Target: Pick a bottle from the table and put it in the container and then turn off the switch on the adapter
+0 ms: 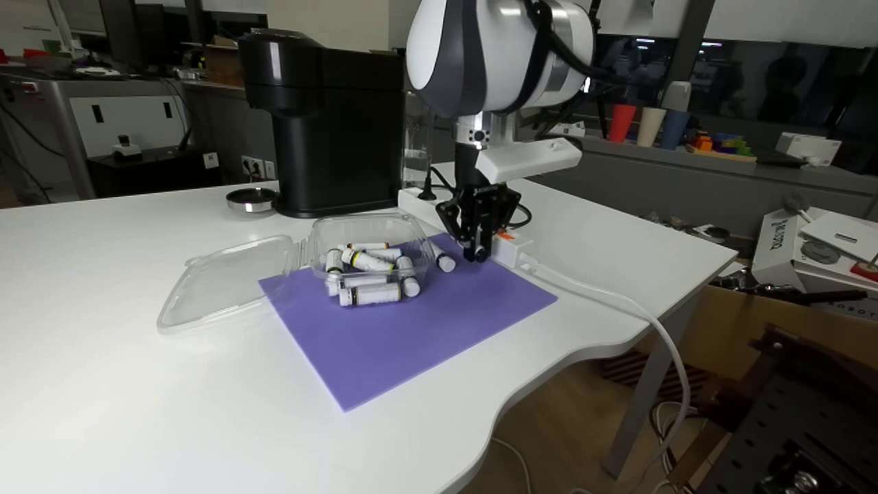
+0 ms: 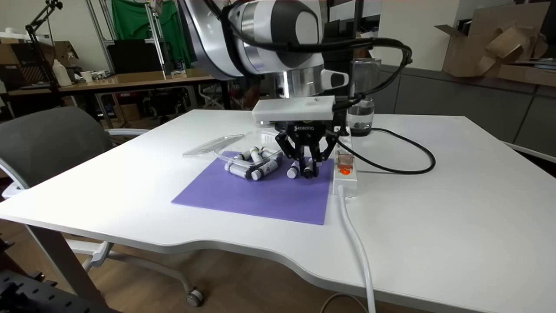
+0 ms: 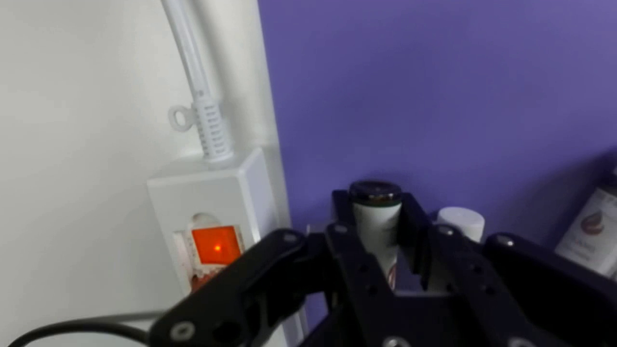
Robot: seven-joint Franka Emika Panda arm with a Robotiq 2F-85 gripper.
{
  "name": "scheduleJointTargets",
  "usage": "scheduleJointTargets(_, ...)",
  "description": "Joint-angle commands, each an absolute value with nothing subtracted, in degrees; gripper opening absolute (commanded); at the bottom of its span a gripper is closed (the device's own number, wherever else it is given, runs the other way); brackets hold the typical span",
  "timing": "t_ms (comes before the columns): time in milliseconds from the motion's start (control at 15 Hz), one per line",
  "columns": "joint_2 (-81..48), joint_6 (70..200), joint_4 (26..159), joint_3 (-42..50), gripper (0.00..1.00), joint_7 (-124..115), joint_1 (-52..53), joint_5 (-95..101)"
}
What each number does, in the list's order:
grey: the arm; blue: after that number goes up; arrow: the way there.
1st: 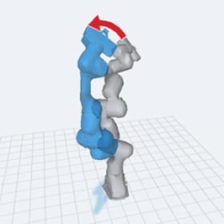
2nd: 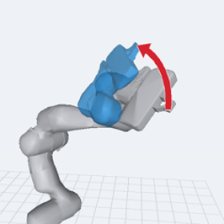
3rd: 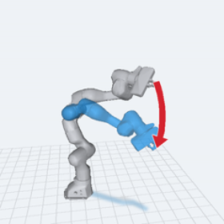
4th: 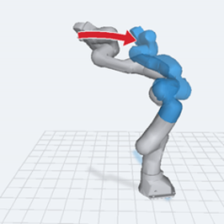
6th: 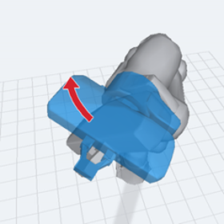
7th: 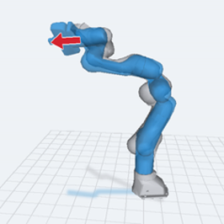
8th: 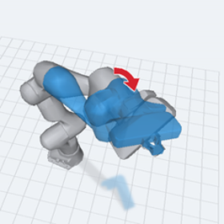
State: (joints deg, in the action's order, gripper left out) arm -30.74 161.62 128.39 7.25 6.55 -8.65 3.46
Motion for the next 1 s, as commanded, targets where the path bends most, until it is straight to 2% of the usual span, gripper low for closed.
scheduleJointTargets(0,-24.40,164.71,132.47,7.44,0.07,5.63,-8.09,3.80)
scheduleJointTargets(467,-19.59,165.08,133.14,3.54,0.07,6.83,-6.62,2.82)
scheduleJointTargets(933,-21.88,166.91,132.40,-1.40,0.07,7.53,-5.15,1.88)
